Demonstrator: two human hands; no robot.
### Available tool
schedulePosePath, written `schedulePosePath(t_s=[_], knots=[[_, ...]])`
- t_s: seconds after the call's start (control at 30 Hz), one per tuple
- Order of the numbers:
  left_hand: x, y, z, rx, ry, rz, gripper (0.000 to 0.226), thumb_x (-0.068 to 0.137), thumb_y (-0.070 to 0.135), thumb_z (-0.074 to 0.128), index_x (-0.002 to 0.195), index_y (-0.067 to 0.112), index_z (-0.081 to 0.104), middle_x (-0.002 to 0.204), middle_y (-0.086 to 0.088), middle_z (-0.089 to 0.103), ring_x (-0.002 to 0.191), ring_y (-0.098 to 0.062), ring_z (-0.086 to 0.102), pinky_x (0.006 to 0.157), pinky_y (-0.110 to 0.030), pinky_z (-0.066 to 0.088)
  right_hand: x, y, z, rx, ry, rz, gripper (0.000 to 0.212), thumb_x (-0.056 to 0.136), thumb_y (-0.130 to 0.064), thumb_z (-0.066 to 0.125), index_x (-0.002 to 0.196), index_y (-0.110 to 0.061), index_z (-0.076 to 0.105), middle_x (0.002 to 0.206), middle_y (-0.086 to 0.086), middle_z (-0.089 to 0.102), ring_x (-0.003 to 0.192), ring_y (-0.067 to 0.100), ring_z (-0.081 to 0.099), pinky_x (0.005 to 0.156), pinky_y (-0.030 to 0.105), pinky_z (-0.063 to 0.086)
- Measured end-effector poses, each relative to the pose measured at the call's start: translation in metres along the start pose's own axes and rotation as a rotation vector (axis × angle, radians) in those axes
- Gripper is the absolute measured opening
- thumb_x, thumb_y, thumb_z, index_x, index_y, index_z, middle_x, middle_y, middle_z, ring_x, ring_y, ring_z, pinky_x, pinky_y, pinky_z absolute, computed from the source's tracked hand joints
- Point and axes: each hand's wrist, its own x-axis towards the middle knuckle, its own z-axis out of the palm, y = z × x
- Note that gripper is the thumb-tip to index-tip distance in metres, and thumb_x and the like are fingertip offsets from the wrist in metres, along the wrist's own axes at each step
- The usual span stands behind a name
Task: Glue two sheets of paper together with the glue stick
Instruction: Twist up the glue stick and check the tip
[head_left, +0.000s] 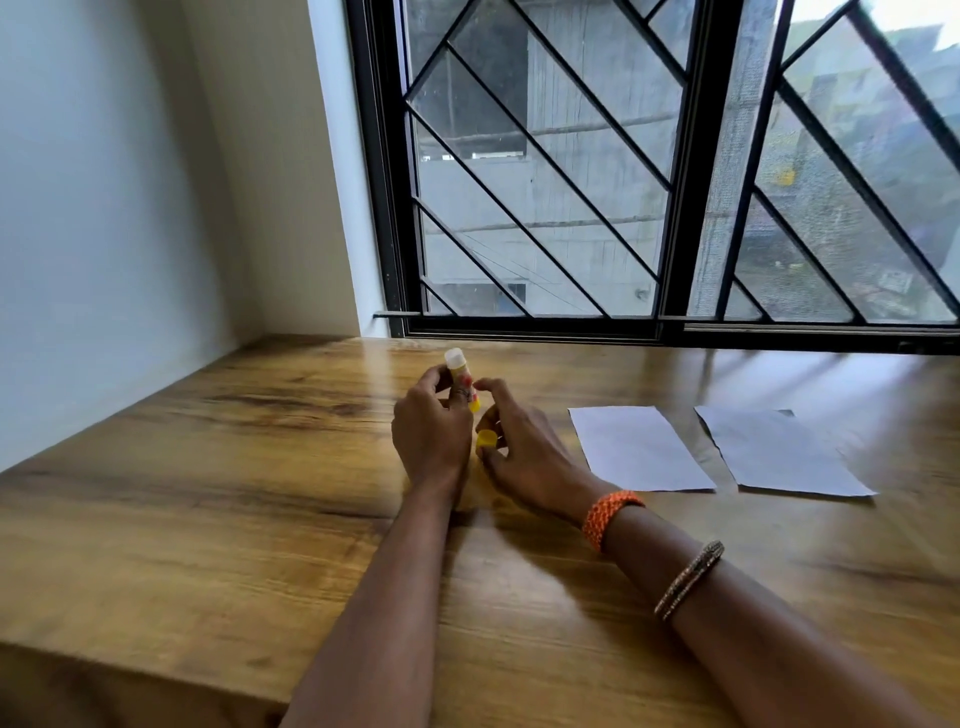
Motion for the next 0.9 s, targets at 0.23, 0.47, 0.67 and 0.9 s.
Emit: schedulePosePath(t_s=[0.23,0.47,0.67,0.9], knots=[[-0.001,0.004,-0.002,0.001,0.033,0.005,0.024,0.083,0.038,0.063,0.095,0.018,0.070,0.091,-0.002,0.075,0.090,-0.025,0.068,0.087,-0.043,0.047,-0.005,0.001,-0.003,-0.005,-0.075,0.022,0.074,0.079,0.000,0.058,0.142,-0.014,0.022,0.102,0.006,0.055,0.088,0.017,0.054,0.071,0.022,0.037],[-0.006,0.024,-0.002,-0.240,-0.067,0.007,0.010,0.075,0.041,0.067,0.076,0.032,0.063,0.072,0.018,0.065,0.087,-0.016,0.067,0.090,-0.052,0.046,-0.006,-0.002,-0.022,-0.199,0.350,-0.077,0.042,0.082,-0.018,0.070,0.114,-0.006,0.046,0.106,0.010,0.062,0.095,0.026,0.056,0.073,0.036,0.047],[-0.024,0.037,0.001,-0.249,-0.147,0.080,0.015,0.070,0.044,0.067,0.064,0.038,0.054,0.068,0.017,0.063,0.083,-0.010,0.064,0.092,-0.055,0.043,-0.017,-0.003,-0.034,-0.447,0.465,-0.067,0.033,0.081,-0.022,0.068,0.106,-0.011,0.051,0.090,0.005,0.068,0.090,0.028,0.060,0.085,0.039,0.028],[-0.029,0.069,0.003,-0.631,-0.146,-0.247,0.014,0.080,0.026,0.072,0.073,0.017,0.063,0.071,0.006,0.064,0.067,-0.004,0.058,0.069,-0.024,0.046,-0.027,0.004,-0.061,-0.920,0.574,-0.327,0.032,0.081,-0.030,0.064,0.105,-0.018,0.047,0.086,0.000,0.067,0.092,0.024,0.062,0.094,0.041,0.022]])
